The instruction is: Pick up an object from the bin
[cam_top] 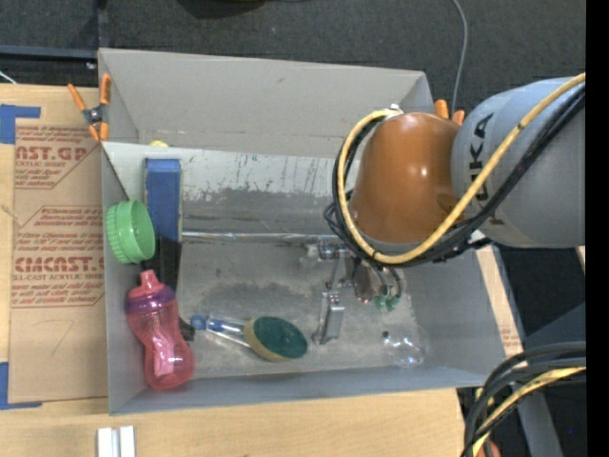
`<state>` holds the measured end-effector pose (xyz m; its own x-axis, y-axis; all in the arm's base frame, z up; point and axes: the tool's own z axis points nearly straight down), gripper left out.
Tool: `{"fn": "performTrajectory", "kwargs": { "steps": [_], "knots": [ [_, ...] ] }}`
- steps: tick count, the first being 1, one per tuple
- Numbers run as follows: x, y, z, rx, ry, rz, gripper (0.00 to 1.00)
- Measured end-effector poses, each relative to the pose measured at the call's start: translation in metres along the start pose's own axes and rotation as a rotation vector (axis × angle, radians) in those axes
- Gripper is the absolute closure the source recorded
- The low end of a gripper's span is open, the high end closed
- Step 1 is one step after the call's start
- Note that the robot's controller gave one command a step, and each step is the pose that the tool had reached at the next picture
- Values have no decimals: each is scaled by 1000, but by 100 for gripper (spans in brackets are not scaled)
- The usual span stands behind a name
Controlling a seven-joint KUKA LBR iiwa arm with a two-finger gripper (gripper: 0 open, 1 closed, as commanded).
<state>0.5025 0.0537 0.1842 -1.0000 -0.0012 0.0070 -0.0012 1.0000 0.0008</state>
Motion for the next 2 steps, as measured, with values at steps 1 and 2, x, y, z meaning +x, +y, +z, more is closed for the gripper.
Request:
{"fn": "performTrajectory", "kwargs": {
  "steps": [1, 2],
  "knots": [
    [-2, 0, -4, -1, -8, 1, 0],
    [7, 63, 115, -3, -6, 7, 0]
  ]
}}
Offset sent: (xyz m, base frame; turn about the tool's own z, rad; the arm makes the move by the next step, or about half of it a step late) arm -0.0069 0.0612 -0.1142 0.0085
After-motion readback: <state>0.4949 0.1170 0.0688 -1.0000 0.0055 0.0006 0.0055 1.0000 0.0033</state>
